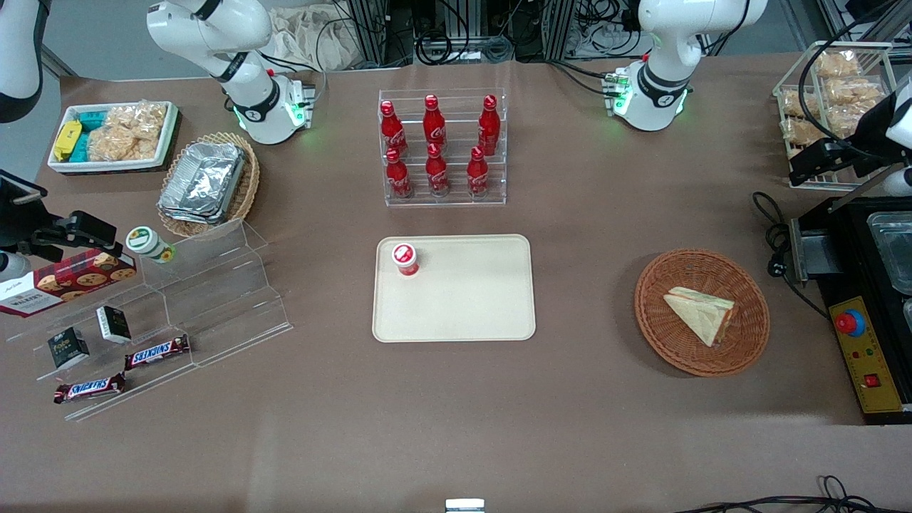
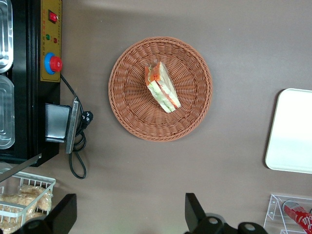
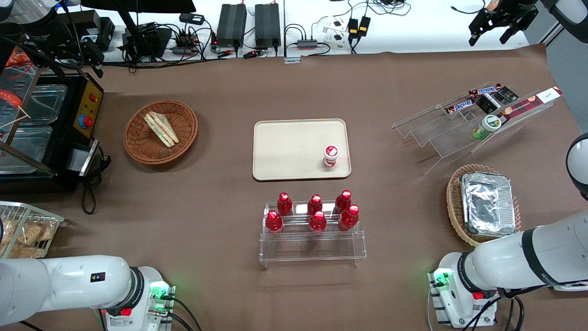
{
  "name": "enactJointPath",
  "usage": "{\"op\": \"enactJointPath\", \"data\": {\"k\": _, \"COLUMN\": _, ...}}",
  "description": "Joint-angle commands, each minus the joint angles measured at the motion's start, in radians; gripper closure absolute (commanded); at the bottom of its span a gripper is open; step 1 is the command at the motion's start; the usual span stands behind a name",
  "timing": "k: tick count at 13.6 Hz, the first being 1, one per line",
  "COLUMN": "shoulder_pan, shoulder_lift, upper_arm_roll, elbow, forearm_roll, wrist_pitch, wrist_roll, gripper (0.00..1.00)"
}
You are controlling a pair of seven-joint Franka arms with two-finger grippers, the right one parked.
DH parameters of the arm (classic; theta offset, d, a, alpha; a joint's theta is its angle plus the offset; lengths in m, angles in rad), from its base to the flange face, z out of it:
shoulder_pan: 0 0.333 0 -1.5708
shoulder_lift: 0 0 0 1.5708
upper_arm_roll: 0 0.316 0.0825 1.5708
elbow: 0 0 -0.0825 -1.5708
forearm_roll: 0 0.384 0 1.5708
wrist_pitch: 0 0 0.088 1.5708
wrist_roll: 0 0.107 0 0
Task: Place sandwich from basket to tray
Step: 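Move the left gripper toward the sandwich in the wicker basket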
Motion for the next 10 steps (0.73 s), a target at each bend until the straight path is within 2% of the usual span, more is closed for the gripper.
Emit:
{"op": "enactJointPath", "data": {"k": 1, "shoulder_pan": 0.011, "shoulder_lift": 0.004, "upper_arm_roll": -0.008, "elbow": 0.015, "forearm_roll": 0.008, "wrist_pitch": 0.004, "wrist_roll": 0.02, "gripper": 0.0}}
{"op": "enactJointPath", "data": {"k": 5, "shoulder_pan": 0.019, "shoulder_lift": 0.037, "upper_arm_roll": 0.0, "elbow": 0.015, "forearm_roll": -0.003, "wrist_pitch": 0.009, "wrist_roll": 0.014, "gripper": 0.0}}
{"op": "enactJointPath", "data": {"k": 8, "shoulder_pan": 0.045, "shoulder_lift": 0.147, "upper_arm_roll": 0.015, "elbow": 0.011, "forearm_roll": -0.026, "wrist_pitch": 0.084, "wrist_roll": -0.034, "gripper": 0.0}}
{"op": "enactJointPath", "data": {"k": 10, "shoulder_pan": 0.059, "shoulder_lift": 0.238, "upper_arm_roll": 0.024, "elbow": -0.003, "forearm_roll": -0.035, "wrist_pitch": 0.2, "wrist_roll": -0.092, "gripper": 0.0}}
